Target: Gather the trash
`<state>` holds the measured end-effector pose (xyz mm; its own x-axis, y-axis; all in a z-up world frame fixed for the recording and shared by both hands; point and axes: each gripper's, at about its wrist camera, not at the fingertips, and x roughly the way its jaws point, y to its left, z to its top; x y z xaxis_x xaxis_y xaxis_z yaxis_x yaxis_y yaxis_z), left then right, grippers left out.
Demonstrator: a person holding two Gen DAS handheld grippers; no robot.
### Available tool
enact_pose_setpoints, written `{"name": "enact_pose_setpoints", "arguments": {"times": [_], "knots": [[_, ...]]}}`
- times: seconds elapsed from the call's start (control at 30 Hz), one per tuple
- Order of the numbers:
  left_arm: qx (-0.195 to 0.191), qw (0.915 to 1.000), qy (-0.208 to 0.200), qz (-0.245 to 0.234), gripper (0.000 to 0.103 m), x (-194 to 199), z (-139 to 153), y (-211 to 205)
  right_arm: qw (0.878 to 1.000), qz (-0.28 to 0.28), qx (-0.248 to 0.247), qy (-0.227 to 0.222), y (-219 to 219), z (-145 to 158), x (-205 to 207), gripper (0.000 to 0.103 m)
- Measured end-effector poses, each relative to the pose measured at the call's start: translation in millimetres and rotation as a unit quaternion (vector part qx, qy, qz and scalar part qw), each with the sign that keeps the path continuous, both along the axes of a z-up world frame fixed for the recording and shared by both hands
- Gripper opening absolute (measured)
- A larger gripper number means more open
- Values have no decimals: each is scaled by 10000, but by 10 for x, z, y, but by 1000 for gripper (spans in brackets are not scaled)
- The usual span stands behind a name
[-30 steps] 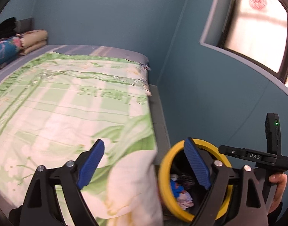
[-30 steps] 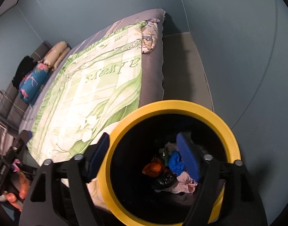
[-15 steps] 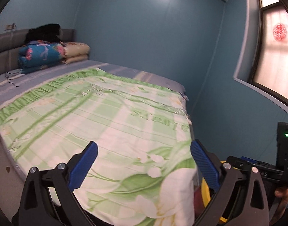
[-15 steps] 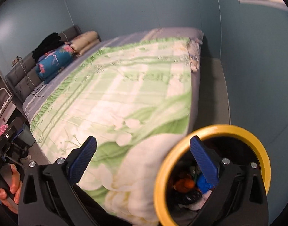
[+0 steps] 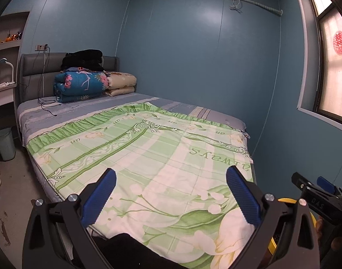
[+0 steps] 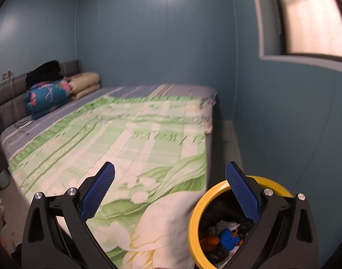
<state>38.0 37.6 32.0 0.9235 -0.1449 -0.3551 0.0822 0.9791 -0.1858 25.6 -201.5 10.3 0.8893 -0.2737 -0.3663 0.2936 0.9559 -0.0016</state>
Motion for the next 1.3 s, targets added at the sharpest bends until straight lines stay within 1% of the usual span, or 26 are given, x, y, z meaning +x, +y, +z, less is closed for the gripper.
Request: {"name": "enact_pose_setpoints", "arguments": {"times": [0.1,0.23,0.33,0.43,0.57,0.7,1.3], "knots": [[73,9999,-77,10,95,-142,1,-38,9992,-227,-106,-296,46,9,-133,95],[35,10000,-71,-12,95,-265,2,-74,9983,-315,-174,-461,64,-2,-234,95],[-1,9999,-109,9,95,-339,-9,-97,9986,-287,-121,-423,65,-39,-242,95],[0,9999,-103,-2,95,-371,-33,-116,9994,-202,-62,-286,85,-103,-232,95],[103,9999,-130,-14,95,-413,-65,-156,9998,-157,-33,-134,124,-214,-215,95],[126,9997,-187,23,95,-432,-65,-159,9995,-234,-141,-182,155,-250,-209,95],[67,9999,-114,-16,95,-439,-101,-148,9995,-260,-54,-156,143,-277,-230,95]]}}
